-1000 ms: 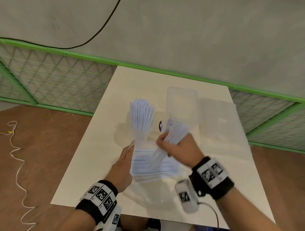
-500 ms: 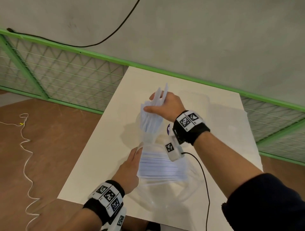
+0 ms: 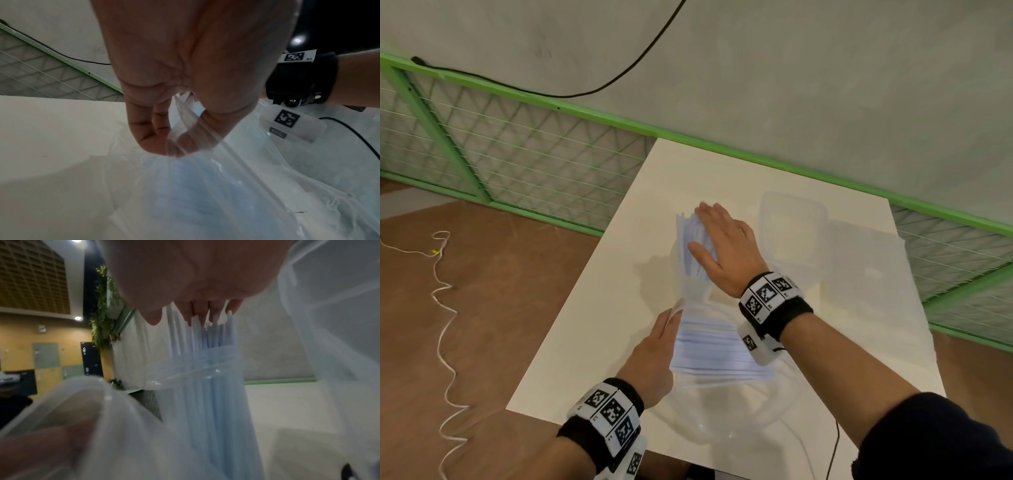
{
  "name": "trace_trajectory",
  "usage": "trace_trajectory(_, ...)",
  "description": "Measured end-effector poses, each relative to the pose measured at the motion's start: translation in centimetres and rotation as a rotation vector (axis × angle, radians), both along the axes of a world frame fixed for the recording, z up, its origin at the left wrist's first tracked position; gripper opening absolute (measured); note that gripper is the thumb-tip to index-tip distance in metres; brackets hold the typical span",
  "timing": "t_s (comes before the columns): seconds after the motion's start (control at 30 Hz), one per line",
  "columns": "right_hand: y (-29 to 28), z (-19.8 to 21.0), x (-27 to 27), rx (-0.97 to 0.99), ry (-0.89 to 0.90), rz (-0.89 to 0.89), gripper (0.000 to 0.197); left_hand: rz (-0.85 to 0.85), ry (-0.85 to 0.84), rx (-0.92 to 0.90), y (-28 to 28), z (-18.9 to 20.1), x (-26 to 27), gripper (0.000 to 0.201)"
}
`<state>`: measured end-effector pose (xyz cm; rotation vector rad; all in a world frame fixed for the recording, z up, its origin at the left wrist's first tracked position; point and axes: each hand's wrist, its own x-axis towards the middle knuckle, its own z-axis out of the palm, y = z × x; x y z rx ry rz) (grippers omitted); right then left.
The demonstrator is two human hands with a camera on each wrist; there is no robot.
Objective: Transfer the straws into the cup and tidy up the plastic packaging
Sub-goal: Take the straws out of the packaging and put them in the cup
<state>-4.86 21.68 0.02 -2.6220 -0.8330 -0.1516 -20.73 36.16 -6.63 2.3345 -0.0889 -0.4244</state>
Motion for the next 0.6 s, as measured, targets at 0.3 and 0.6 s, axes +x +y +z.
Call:
trace_trajectory(0.3, 0.4, -0.9, -0.2, -0.219, -0.150, 0.005, 0.061, 0.004, -0.022, -0.035, 0.0, 0.2, -0.1, 0.099)
trace_trajectory(0.6, 0.6, -0.7, 1.3, -0.272, -0.210, -0.055, 0.072, -0.006, -0.011, -0.044, -0.2, 0.0, -0.2, 0.101)
